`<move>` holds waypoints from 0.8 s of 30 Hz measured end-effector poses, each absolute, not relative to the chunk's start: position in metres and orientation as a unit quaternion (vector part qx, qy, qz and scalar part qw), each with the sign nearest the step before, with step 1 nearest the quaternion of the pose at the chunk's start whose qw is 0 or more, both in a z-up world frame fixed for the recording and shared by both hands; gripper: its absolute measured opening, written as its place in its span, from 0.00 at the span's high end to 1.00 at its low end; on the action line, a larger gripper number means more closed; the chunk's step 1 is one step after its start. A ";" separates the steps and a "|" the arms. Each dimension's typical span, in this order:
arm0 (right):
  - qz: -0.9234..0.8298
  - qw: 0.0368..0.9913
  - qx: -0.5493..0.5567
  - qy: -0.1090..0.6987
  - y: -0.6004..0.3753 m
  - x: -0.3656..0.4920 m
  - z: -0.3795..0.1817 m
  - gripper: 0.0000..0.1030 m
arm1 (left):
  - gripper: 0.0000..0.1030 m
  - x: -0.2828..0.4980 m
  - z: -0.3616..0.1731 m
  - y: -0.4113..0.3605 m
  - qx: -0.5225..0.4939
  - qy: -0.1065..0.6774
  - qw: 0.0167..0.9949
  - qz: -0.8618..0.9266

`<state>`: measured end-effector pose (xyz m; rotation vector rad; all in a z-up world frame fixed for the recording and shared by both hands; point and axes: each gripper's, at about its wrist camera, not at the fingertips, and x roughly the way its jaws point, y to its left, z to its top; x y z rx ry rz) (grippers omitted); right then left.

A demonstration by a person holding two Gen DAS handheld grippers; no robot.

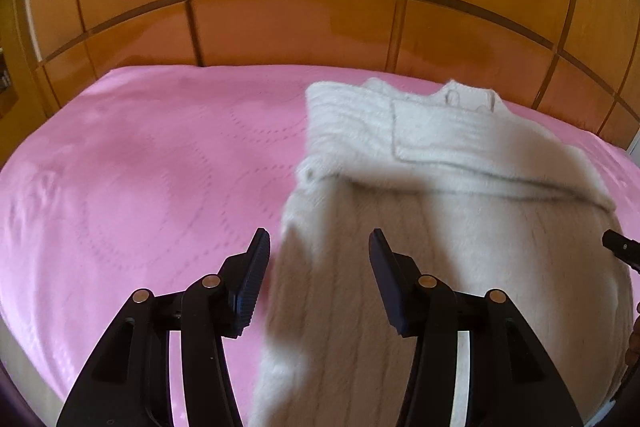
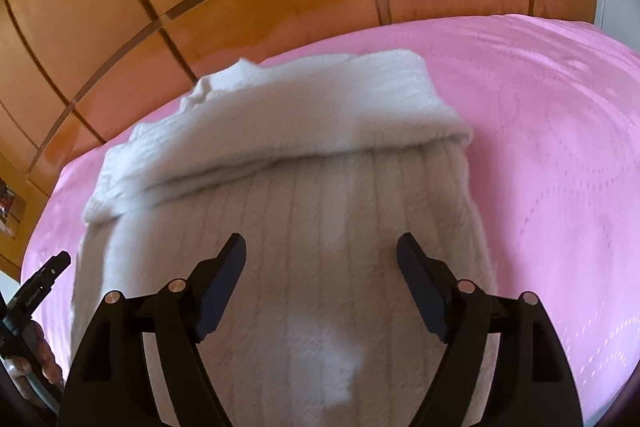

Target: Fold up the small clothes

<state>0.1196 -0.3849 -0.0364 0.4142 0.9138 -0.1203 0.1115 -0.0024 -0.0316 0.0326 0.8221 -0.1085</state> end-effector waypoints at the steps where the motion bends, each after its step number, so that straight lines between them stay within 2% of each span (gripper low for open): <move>1: -0.057 0.876 0.194 0.437 -0.381 0.120 -0.035 0.25 | 0.51 0.108 -0.032 -0.001 0.017 0.398 0.916 -0.051; 3: -0.046 0.878 0.186 0.438 -0.371 0.122 -0.030 0.34 | 0.51 0.100 -0.031 0.004 0.018 0.395 0.917 -0.044; 9: -0.004 0.891 0.140 0.433 -0.326 0.148 -0.015 0.42 | 0.51 0.091 -0.033 0.008 0.011 0.394 0.918 -0.039; 16: 0.025 0.897 0.093 0.431 -0.274 0.196 -0.011 0.42 | 0.51 0.083 -0.043 0.019 0.003 0.406 0.913 -0.030; 17: 0.028 0.897 0.083 0.433 -0.267 0.203 -0.011 0.42 | 0.49 0.083 -0.045 0.021 0.001 0.409 0.912 -0.029; 18: 0.031 0.898 0.072 0.434 -0.259 0.212 -0.011 0.39 | 0.42 0.084 -0.046 0.022 0.000 0.411 0.911 -0.028; 19: 0.035 0.898 0.061 0.434 -0.252 0.218 -0.012 0.37 | 0.39 0.084 -0.048 0.024 -0.003 0.411 0.911 -0.026; 24: 0.050 0.897 0.032 0.438 -0.228 0.248 -0.013 0.37 | 0.39 0.083 -0.056 0.032 -0.014 0.419 0.907 -0.025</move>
